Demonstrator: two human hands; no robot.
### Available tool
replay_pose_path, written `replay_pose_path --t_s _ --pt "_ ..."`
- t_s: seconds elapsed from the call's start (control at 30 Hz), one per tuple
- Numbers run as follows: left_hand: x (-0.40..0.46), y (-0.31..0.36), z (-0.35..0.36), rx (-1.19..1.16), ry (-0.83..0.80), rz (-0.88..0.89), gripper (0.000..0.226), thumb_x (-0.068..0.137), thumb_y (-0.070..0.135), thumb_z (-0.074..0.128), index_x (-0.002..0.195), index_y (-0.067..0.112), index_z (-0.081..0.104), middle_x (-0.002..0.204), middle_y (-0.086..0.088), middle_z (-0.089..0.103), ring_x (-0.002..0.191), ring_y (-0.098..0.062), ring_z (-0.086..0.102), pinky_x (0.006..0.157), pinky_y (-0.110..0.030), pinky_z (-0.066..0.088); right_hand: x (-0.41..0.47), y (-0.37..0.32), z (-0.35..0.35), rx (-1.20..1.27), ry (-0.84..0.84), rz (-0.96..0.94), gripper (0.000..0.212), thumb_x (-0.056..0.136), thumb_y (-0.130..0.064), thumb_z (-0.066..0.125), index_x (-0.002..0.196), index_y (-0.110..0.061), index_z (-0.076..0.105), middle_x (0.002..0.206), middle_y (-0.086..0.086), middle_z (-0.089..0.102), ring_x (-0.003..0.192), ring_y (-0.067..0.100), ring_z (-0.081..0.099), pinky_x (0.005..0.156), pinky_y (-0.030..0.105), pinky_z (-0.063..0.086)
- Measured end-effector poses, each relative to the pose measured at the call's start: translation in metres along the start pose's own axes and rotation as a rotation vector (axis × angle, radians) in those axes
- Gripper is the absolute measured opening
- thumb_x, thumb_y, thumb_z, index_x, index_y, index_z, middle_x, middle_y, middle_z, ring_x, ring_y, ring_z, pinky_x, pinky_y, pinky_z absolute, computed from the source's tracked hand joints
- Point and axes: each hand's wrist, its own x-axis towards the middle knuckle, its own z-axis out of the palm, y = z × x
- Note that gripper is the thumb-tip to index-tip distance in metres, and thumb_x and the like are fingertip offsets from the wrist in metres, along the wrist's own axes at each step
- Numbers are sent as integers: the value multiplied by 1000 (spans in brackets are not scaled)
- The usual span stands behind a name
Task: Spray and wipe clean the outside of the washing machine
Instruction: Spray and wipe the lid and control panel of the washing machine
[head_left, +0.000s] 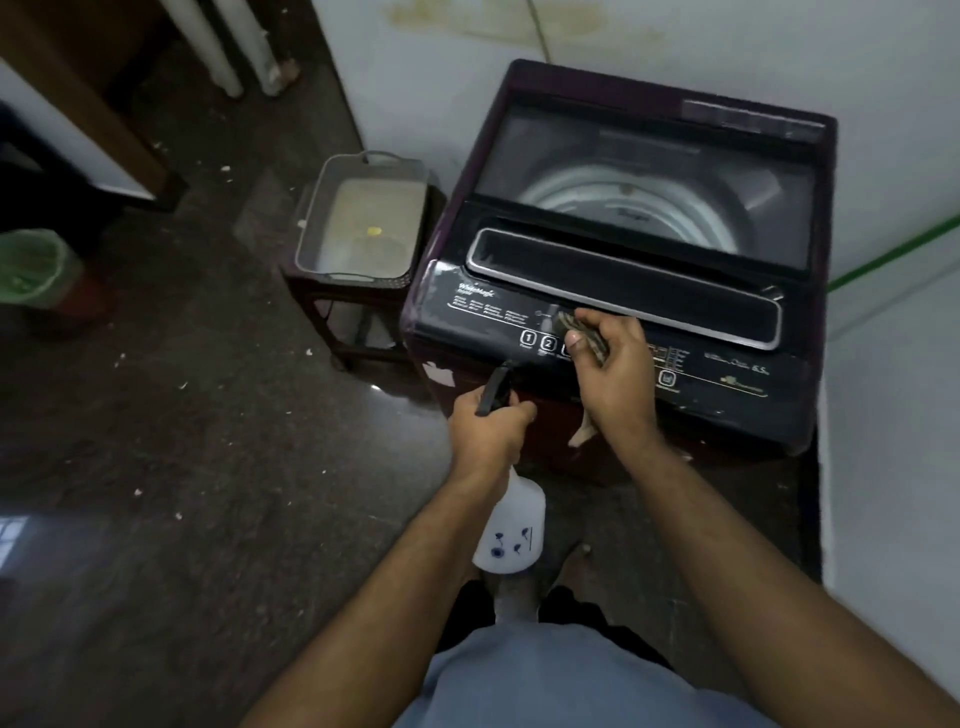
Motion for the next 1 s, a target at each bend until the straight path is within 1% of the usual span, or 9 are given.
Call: replay_pose_path --t_s 0.07,0.2,0.3,0.37,0.47,0.7,0.8,0.87,1.0 --pt "2 0 -8 -28 31 -1 20 86 2 72 77 16 60 75 -6 60 72 -22 59 66 -37 51 3 -6 9 6 -29 -28 27 98 -22 67 124 -17 69 117 1 57 102 12 60 85 3 40" --pt "6 0 -27 -67 71 21 22 85 0 71 78 17 59 72 -3 58 69 -18 57 60 -30 49 5 -19 25 29 -76 -34 28 98 -19 67 125 -15 69 117 -1 56 96 1 57 83 -3 37" --pt "6 1 -35 -64 88 63 23 84 0 71 76 17 58 72 -2 57 69 -17 56 62 -30 48 7 -25 36 39 -113 -41 28 98 -22 68 125 -17 69 118 -3 56 103 7 59 87 -1 38" --pt "6 3 -41 -81 121 67 24 85 2 71 74 18 57 71 -1 57 68 -16 55 61 -30 46 8 -30 44 37 -139 -47 27 98 -24 68 125 -20 69 118 -4 56 107 10 59 89 5 41" --pt "8 4 -48 -73 165 86 23 85 3 71 73 18 57 70 0 56 65 -14 53 58 -28 44 10 -38 53 31 -155 -60 27 97 -25 68 124 -22 70 117 -3 57 108 14 59 94 21 46" --pt "10 7 -56 -106 109 155 20 85 -1 70 82 16 60 71 3 58 64 -12 55 55 -26 47 23 -38 67 -46 -164 -129 30 97 -22 67 127 -19 69 115 -3 55 113 18 54 103 34 47" --pt "8 10 -50 -118 70 181 19 88 1 70 83 18 62 73 2 61 67 -11 58 55 -24 50 41 -30 78 -147 -179 -231 30 97 -17 67 125 -21 71 121 -4 56 115 20 48 102 41 46" --pt "11 11 -46 -118 77 176 16 89 3 70 85 18 64 78 -2 64 72 -14 61 59 -27 52 47 -28 95 -264 -258 -333 31 95 -16 67 124 -25 72 130 -4 58 120 23 47 102 44 45" --pt "20 14 -42 -138 94 140 11 89 6 72 95 14 68 95 -15 72 86 -23 68 64 -30 57 47 -30 105 -537 -469 -640 38 98 -30 58 136 -29 64 142 -2 57 134 25 45 101 45 47"
